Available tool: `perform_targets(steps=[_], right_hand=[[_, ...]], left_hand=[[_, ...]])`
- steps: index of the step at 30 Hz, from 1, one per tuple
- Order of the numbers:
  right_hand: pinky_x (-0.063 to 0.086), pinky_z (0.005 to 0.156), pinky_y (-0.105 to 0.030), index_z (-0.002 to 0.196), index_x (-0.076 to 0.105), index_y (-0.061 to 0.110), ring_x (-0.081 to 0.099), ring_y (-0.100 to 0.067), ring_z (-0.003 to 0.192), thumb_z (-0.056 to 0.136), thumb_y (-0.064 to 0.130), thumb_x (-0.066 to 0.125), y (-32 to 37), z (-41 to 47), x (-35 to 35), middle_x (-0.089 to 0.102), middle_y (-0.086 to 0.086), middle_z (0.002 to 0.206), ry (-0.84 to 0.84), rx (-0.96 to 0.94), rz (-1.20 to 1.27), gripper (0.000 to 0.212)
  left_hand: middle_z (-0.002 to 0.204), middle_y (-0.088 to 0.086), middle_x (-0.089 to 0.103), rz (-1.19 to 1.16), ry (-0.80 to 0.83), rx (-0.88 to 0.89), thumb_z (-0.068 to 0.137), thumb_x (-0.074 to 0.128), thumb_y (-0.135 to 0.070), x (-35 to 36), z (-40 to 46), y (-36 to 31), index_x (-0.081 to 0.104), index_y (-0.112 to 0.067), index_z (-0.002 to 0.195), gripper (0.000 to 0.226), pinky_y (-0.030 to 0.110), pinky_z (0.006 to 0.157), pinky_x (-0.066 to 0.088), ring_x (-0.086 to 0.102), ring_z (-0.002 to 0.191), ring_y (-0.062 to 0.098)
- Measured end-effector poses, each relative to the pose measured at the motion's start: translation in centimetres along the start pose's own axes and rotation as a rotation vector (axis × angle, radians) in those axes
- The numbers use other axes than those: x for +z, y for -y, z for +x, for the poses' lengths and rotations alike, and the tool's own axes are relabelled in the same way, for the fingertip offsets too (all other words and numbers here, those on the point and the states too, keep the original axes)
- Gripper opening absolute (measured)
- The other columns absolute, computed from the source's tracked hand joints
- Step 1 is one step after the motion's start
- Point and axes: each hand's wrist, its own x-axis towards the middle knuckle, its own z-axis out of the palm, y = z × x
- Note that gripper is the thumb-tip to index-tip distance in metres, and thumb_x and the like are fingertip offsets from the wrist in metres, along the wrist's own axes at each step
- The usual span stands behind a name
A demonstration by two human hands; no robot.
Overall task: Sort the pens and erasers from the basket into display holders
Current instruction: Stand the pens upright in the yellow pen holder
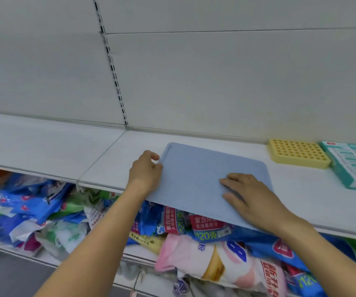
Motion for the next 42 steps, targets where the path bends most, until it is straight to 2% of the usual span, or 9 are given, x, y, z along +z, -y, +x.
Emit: perform_targets(steps=[8,12,15,21,25,30,33,37,42], right_hand=[[0.033,0.107,-0.035,0.145,0.039,0.029,0.031,-0.019,0.137,0.1,0.048,0.038,5.3,5.5,1.4,0.035,0.004,0.152,0.107,0.062,-0.067,0.049],[0.04,0.097,-0.032,0.139,0.044,0.031,0.042,-0.016,0.126,0.099,0.049,0.039,8.6,7.6,1.3,0.043,0.009,0.141,0.088,0.06,-0.039,0.044],[0.039,0.097,-0.03,0.14,0.043,0.034,0.041,-0.012,0.128,0.099,0.049,0.038,12.9,9.9,1.9,0.042,0.014,0.143,0.045,-0.042,0.018,0.043],[0.041,0.094,-0.026,0.133,0.05,0.039,0.048,0.0,0.117,0.098,0.045,0.042,22.9,14.2,4.6,0.05,0.024,0.132,0.002,-0.296,0.339,0.036],[0.048,0.086,-0.031,0.129,0.056,0.034,0.057,-0.004,0.103,0.097,0.034,0.052,31.4,16.3,7.8,0.061,0.018,0.117,0.061,-0.462,0.464,0.032],[0.044,0.091,-0.028,0.13,0.057,0.026,0.057,-0.009,0.109,0.096,0.031,0.053,42.5,19.2,13.3,0.061,0.013,0.122,0.194,-0.613,0.476,0.034],[0.044,0.086,-0.027,0.132,0.053,0.034,0.057,-0.003,0.104,0.096,0.037,0.051,49.9,21.1,16.8,0.058,0.019,0.123,0.26,-0.63,0.449,0.036],[0.047,0.085,-0.032,0.131,0.053,0.035,0.059,-0.006,0.102,0.095,0.042,0.052,60.3,23.3,20.6,0.062,0.018,0.115,0.345,-0.619,0.393,0.037],[0.045,0.087,-0.031,0.125,0.059,0.033,0.058,-0.007,0.105,0.093,0.044,0.054,71.9,27.0,23.0,0.062,0.016,0.118,0.315,-0.62,0.463,0.034]], left_hand=[[0.131,0.006,0.056,0.154,0.127,0.148,0.096,0.054,-0.022,-3.9,4.0,4.8,0.055,-0.012,0.132,0.038,0.032,0.098,0.041,0.051,0.117,0.022],[0.136,0.0,0.052,0.299,0.19,0.243,0.096,0.054,-0.039,-4.5,3.2,5.9,0.051,-0.02,0.137,0.045,0.037,0.106,0.036,0.044,0.127,0.02],[0.133,-0.006,0.054,0.203,0.134,0.266,0.096,0.053,-0.043,-5.8,1.7,7.7,0.053,-0.023,0.134,0.043,0.035,0.105,0.037,0.045,0.127,0.016],[0.117,-0.031,0.053,-0.07,-0.238,0.113,0.087,0.047,-0.06,-12.2,-2.6,14.1,0.055,-0.038,0.128,0.047,0.008,0.091,0.036,0.047,0.112,-0.013],[0.103,-0.021,0.068,-0.198,-0.412,-0.042,0.091,0.058,-0.043,-17.2,-4.9,20.1,0.064,-0.032,0.119,0.031,0.006,0.08,0.044,0.062,0.096,-0.006],[0.091,-0.019,0.071,-0.214,-0.618,-0.211,0.091,0.064,-0.031,-24.6,-7.0,29.0,0.069,-0.026,0.108,0.019,0.006,0.07,0.043,0.063,0.079,-0.004],[0.085,-0.024,0.068,-0.109,-0.611,-0.304,0.091,0.064,-0.033,-30.1,-8.3,34.6,0.066,-0.032,0.106,0.016,0.007,0.069,0.044,0.061,0.075,-0.006],[0.097,-0.018,0.07,0.104,-0.466,-0.471,0.091,0.06,-0.043,-39.0,-9.5,41.9,0.066,-0.031,0.113,0.026,0.025,0.083,0.052,0.064,0.084,-0.001],[0.093,-0.018,0.069,0.156,-0.494,-0.468,0.091,0.06,-0.043,-49.2,-7.6,48.9,0.066,-0.03,0.113,0.025,0.028,0.083,0.052,0.065,0.085,0.001]])
